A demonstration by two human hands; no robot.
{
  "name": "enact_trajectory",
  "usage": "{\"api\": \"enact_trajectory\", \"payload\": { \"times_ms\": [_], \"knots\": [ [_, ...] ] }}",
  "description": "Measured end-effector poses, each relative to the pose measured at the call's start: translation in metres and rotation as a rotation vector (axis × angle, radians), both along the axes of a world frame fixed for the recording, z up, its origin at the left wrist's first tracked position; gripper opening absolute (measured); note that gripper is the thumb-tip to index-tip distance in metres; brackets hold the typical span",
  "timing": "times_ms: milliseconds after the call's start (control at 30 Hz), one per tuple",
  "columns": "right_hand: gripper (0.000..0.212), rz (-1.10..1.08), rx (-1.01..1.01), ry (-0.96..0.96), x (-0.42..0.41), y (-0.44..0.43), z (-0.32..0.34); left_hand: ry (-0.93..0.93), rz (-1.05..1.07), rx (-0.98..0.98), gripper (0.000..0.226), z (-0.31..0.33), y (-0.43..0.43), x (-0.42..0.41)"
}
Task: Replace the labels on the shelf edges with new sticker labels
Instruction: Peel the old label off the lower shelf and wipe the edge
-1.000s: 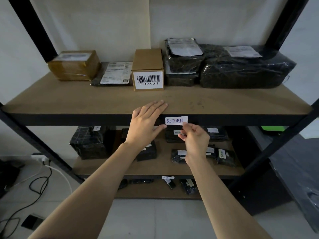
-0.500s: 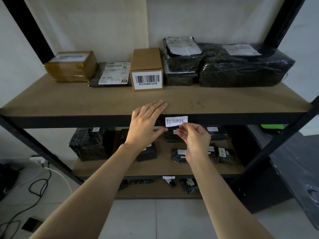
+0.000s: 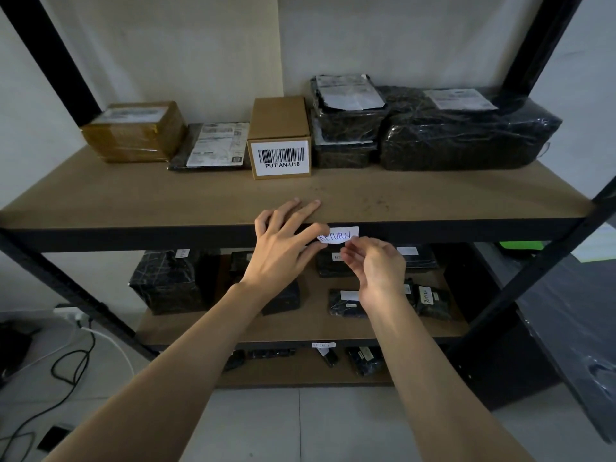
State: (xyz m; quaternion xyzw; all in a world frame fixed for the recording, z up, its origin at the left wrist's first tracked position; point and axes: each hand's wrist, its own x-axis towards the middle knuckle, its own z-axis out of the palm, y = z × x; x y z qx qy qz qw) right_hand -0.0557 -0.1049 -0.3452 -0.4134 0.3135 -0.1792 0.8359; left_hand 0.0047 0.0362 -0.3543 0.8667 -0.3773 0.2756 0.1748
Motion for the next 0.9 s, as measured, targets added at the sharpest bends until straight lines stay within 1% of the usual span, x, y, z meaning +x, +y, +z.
{"api": "enact_trajectory", "payload": {
  "times_ms": [100, 167, 200, 300, 333, 400, 567, 700, 767, 900],
  "knots": [
    [0.009, 0.016, -0.149, -0.032, -0.003, -0.001, -0.003, 0.034, 0.021, -0.027, 0.022, 0.003, -0.002, -0.002],
    [0.01, 0.03, -0.347, -0.079, -0.005, -0.001, -0.007, 0.055, 0.041, -0.068, 0.023, 0.004, -0.005, -0.003],
    [0.012, 0.043, -0.5, -0.095, -0.006, 0.0, -0.01, 0.069, 0.05, -0.091, 0.023, 0.004, -0.006, -0.003],
    [0.016, 0.04, -1.049, -0.083, -0.008, -0.002, -0.016, 0.111, 0.063, -0.14, 0.018, 0.006, -0.009, -0.002],
    [0.015, 0.002, -1.189, -0.086, -0.007, -0.003, -0.017, 0.116, 0.064, -0.15, 0.017, 0.006, -0.01, -0.001],
    [0.011, -0.052, -1.378, -0.093, -0.004, -0.009, -0.016, 0.127, 0.065, -0.165, 0.016, 0.006, -0.01, -0.001],
    [0.011, -0.012, -1.637, -0.077, 0.0, -0.023, -0.015, 0.172, 0.065, -0.189, 0.019, 0.006, -0.012, 0.001],
    [0.01, -0.001, -1.821, -0.097, 0.001, -0.03, -0.006, 0.23, 0.061, -0.216, 0.016, 0.009, -0.012, 0.002],
    [0.01, 0.021, -1.855, -0.127, 0.002, -0.033, -0.002, 0.254, 0.071, -0.243, 0.016, 0.011, -0.014, 0.002],
    [0.009, 0.066, -1.844, -0.144, 0.002, -0.034, -0.002, 0.264, 0.086, -0.267, 0.019, 0.012, -0.016, 0.002]
  ]
}}
